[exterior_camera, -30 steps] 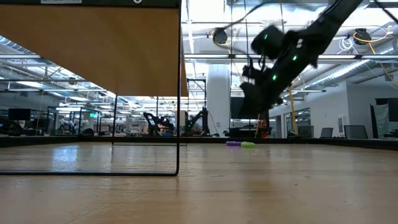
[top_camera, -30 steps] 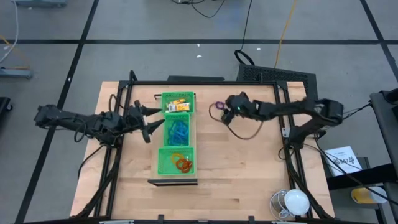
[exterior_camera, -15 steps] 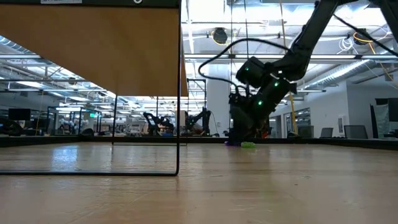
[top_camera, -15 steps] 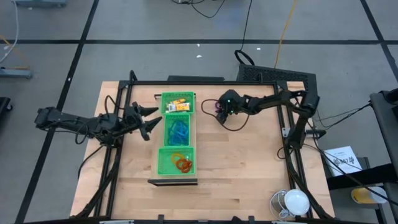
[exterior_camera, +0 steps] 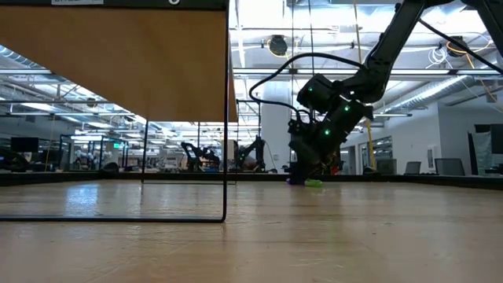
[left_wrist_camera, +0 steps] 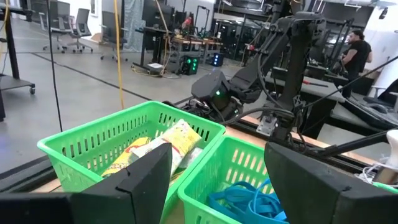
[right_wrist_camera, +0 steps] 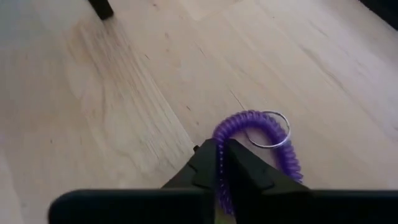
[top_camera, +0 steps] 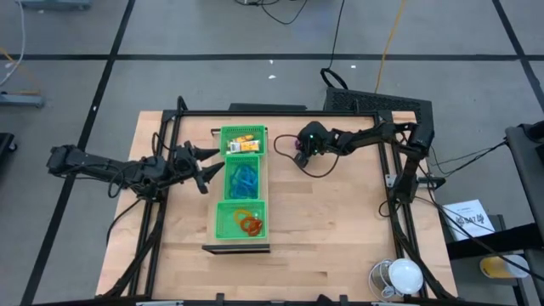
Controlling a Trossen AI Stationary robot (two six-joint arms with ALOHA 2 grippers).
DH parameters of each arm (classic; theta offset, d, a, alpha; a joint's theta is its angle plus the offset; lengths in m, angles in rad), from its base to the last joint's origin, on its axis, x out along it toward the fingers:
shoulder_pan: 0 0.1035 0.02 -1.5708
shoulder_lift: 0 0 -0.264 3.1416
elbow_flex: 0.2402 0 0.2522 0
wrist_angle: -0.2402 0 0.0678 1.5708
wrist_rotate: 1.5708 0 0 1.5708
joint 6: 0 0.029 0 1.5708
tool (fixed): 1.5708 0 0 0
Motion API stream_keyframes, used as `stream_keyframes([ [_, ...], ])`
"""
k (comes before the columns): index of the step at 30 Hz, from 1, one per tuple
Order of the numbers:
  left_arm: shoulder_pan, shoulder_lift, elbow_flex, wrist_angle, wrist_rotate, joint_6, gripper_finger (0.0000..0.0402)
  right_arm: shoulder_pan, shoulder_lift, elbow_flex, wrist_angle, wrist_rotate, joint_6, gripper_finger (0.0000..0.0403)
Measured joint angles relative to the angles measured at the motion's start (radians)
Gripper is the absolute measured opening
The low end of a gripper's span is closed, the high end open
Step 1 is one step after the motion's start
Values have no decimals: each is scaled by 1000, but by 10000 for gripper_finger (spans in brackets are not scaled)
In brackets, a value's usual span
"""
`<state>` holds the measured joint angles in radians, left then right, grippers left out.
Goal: Pick & Place Office Desk Supplies
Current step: Put the purple spring rubber band into the bottom green bin on the shelf
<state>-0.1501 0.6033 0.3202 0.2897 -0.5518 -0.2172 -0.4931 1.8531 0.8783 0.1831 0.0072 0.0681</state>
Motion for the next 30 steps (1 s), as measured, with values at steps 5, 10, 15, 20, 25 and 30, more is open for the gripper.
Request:
stream_keyframes([
  [5,0,0,0,2,0,-24,267,1,-1,-2,27,-4,-18,18],
  [10,0,0,0,12,0,-41,267,17,-66,-9,43,-22,-18,6],
  [15,0,0,0,19,0,-59,266,64,-193,-4,112,-25,-47,5],
  [20,0,0,0,37,1,-71,267,139,-321,-5,163,-87,-55,5],
  [25,0,0,0,58,1,-70,267,227,-419,-5,188,-117,-76,5],
  [30,0,0,0,60,1,-74,267,308,-493,-4,188,-117,-96,5],
])
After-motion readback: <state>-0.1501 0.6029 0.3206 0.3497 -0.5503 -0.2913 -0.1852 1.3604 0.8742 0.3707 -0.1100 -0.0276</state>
